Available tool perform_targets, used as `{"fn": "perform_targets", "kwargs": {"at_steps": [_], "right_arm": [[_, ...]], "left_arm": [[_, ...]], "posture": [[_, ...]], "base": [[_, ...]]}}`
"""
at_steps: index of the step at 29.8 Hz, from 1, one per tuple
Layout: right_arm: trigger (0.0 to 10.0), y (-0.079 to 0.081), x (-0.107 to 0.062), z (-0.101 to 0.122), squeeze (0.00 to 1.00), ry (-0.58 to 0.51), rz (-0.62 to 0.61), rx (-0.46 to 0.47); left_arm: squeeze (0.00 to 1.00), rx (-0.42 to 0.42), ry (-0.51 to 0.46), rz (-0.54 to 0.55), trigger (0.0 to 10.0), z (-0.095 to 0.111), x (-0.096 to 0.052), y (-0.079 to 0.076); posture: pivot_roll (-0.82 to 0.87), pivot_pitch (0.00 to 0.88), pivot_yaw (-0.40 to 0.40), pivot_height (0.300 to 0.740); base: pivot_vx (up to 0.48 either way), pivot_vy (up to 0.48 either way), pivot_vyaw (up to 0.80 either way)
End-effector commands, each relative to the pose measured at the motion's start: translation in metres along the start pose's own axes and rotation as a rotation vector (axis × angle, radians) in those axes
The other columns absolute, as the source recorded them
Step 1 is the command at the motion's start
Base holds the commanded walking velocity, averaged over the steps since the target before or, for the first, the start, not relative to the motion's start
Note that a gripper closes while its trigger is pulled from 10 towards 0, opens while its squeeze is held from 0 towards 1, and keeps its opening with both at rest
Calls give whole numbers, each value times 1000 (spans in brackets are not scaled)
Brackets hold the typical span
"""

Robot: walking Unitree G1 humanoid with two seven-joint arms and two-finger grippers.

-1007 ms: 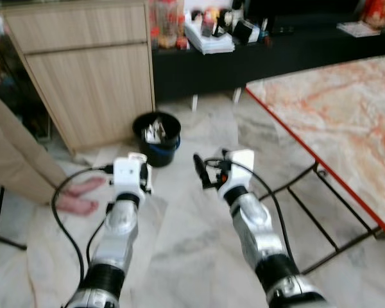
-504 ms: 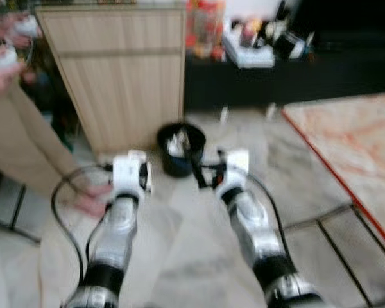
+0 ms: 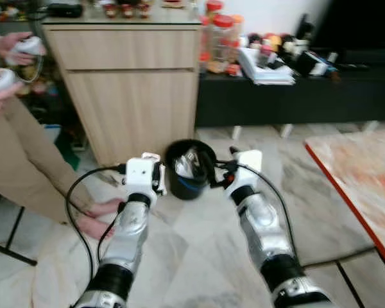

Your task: Picking trash to rubbish bin

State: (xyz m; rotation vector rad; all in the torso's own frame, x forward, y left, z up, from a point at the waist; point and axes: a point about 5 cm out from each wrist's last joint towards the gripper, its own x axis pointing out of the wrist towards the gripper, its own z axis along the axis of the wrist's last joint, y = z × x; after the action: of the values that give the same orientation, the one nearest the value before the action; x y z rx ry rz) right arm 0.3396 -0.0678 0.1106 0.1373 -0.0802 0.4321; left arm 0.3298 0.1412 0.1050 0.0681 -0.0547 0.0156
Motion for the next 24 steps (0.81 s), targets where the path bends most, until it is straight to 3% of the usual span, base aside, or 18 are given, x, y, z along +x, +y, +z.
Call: {"fn": "perform_targets", "kwargs": {"at_steps": [1, 24], "right_arm": [[10000, -15, -5, 0, 0, 1, -43, -3], [10000, -13, -4, 2, 0, -16, -35, 10]], "left_arm": [[0, -18, -4, -34, 10000, 1, -1, -13], [0, -13, -20, -50, 10000, 5, 1, -18]], "posture": [[23, 82, -66, 740], [32, 46, -70, 740]], "base": [[480, 0, 0], [480, 0, 0]]}}
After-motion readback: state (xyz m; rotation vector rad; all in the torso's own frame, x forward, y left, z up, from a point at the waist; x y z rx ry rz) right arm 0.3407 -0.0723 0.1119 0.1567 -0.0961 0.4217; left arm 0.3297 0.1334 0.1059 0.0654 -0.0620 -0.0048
